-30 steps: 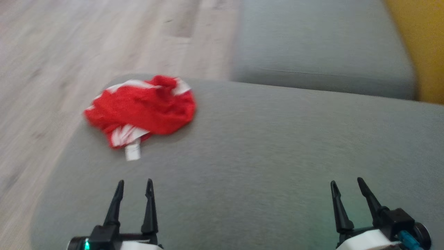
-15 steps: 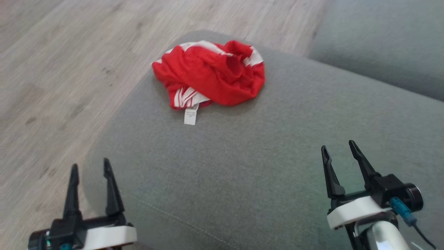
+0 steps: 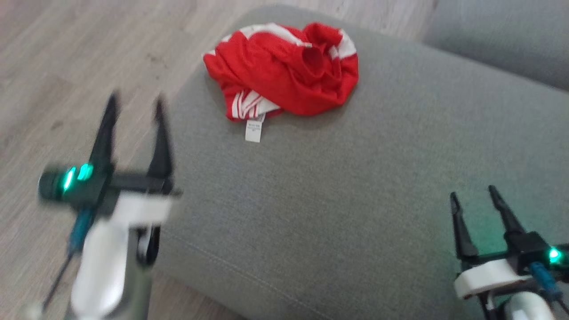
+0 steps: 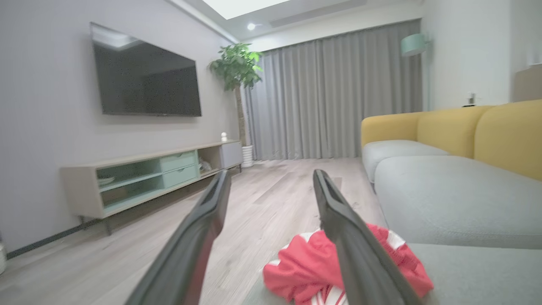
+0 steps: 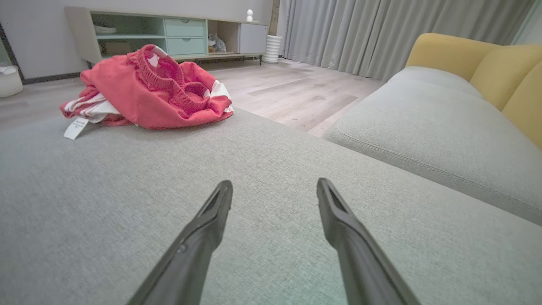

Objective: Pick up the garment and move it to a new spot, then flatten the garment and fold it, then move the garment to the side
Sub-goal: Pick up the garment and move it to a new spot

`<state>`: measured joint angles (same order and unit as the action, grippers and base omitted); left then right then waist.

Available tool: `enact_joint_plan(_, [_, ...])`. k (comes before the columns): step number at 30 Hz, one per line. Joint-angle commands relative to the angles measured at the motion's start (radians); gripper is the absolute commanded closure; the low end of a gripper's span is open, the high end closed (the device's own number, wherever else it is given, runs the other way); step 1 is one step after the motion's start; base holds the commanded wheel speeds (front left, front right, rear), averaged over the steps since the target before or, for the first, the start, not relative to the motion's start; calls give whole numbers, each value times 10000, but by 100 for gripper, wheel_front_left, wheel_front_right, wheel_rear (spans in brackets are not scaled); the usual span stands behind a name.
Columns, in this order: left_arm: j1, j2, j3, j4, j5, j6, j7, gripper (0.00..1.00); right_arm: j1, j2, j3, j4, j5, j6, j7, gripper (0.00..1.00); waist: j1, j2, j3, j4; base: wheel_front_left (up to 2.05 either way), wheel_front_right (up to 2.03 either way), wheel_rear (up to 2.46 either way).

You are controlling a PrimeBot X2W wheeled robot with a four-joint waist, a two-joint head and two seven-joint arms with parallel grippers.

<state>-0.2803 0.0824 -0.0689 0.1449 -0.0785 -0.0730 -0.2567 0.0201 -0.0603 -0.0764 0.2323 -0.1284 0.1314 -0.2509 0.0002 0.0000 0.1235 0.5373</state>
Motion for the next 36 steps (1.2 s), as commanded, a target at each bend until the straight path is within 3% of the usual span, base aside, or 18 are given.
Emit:
enact_joint_plan(1, [-846,187,145,-160,91,-69,-51,0,-210,-325,189,-431,-99,-7,-109,0,-2,0,517,-173,0,0,0])
enact_joint_plan(5, [-3594,287,-711,1750,110,-446,-51,0,-590,-1206,151,-801,-191,-7,-109,0,-2,0,1742,-726,0,0,0])
enact_joint_plan(13, [-7047,57,-1485,5656,-398,-557,556,0,-1150,-2206,366,-1084,-42,-7,-109,0,-2,0,2986,-1454,0,0,0])
enact_joint_plan(20, [-8335,-13,-2075,7953,-1196,-573,1379,0,-1210,-2751,344,-1133,130,-7,-109,0,-2,0,3569,-1870,0,0,0])
enact_joint_plan(31, [-9085,410,-2898,9462,-1636,-506,1012,0,-1321,-2817,234,-1322,173,-7,-109,0,-2,0,3974,-2077,0,0,0])
enact_joint_plan(32, [-9152,415,-2900,9576,-1638,-479,915,19,-1341,-2820,244,-1340,171,-7,-109,0,-2,0,4000,-2087,0,0,0])
enact_joint_plan(33, [-9220,436,-2922,9670,-1608,-422,794,65,-1364,-2817,257,-1350,167,-7,-109,0,-2,0,4017,-2097,0,0,0])
enact_joint_plan(34, [-9288,458,-2935,9735,-1582,-359,649,100,-1391,-2805,275,-1354,158,-7,-109,0,-2,0,4022,-2112,0,0,0])
enact_joint_plan(36, [-9373,483,-3015,9834,-1519,-357,420,100,-1454,-2744,332,-1328,159,-7,-109,0,-2,0,3931,-2175,0,0,0])
